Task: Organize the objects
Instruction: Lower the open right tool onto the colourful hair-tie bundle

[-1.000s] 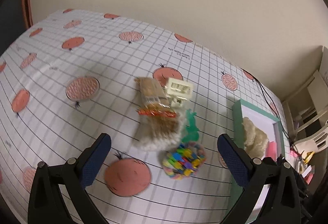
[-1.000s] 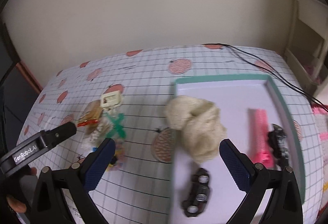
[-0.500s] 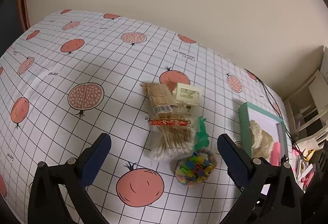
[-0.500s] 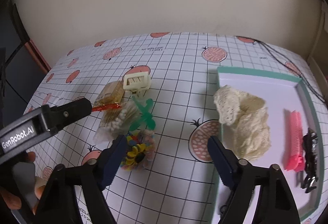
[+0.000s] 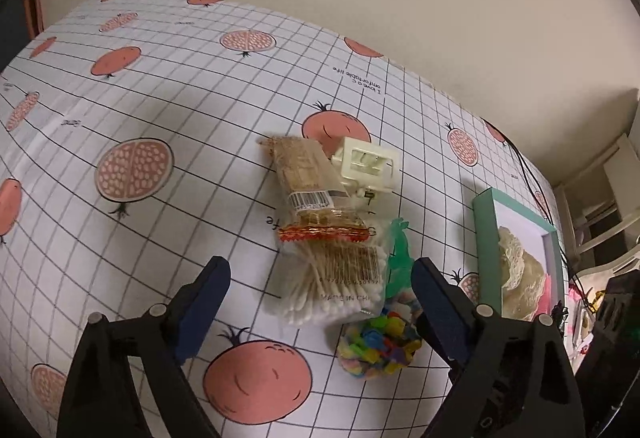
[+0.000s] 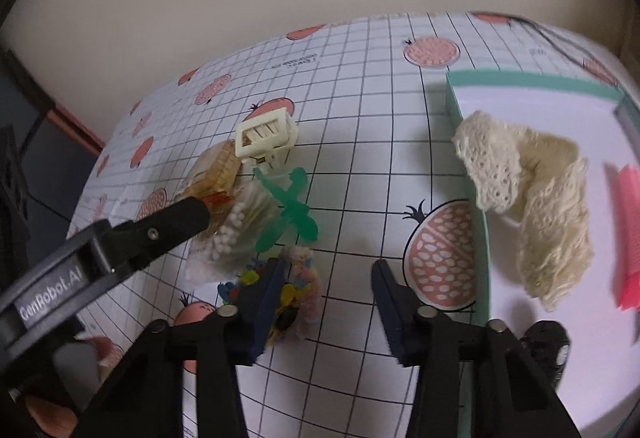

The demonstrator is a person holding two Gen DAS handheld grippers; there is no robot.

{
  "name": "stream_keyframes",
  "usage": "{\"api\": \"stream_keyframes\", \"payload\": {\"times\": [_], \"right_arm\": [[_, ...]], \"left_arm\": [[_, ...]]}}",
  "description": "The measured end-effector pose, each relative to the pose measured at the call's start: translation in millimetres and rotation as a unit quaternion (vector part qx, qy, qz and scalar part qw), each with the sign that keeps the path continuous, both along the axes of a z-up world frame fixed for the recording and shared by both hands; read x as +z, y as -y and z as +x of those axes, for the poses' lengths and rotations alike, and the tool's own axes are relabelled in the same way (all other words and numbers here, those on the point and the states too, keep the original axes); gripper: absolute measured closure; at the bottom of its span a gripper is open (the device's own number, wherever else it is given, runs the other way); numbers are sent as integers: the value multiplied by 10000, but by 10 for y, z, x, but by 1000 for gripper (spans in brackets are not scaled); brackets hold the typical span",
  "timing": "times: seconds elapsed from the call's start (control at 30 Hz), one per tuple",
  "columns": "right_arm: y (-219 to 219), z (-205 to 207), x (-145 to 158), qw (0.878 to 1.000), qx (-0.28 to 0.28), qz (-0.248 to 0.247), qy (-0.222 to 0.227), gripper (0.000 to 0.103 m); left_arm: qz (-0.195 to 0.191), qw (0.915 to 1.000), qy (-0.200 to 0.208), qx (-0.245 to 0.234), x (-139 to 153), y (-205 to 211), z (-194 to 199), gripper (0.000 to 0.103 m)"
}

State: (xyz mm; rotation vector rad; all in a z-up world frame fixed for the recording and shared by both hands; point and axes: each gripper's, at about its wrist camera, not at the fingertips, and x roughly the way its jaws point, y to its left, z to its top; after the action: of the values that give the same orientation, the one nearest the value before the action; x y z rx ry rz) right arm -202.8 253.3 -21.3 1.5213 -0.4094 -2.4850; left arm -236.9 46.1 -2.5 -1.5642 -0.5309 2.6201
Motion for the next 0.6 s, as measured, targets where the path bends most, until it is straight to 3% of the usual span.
{"api": "stream_keyframes", "payload": {"times": [0.07, 0.27, 0.37, 0.6], "right_arm": [[-13, -20, -45, 9998, -54, -166, 72, 61], [27, -35, -72, 9995, -31, -289, 94, 71], [27, -37, -79, 9992, -41, -391, 107, 77], [43, -25, -64, 9986, 17, -527, 100, 90]], "left_arm": [[-14, 10000, 25, -30, -31, -26, -25, 20], [5, 9999, 94, -70, -120, -74, -64, 23], [33, 9998, 155, -92, -167, -99, -75, 32], [52, 9996, 258, -90, -219, -145, -52, 38]]}}
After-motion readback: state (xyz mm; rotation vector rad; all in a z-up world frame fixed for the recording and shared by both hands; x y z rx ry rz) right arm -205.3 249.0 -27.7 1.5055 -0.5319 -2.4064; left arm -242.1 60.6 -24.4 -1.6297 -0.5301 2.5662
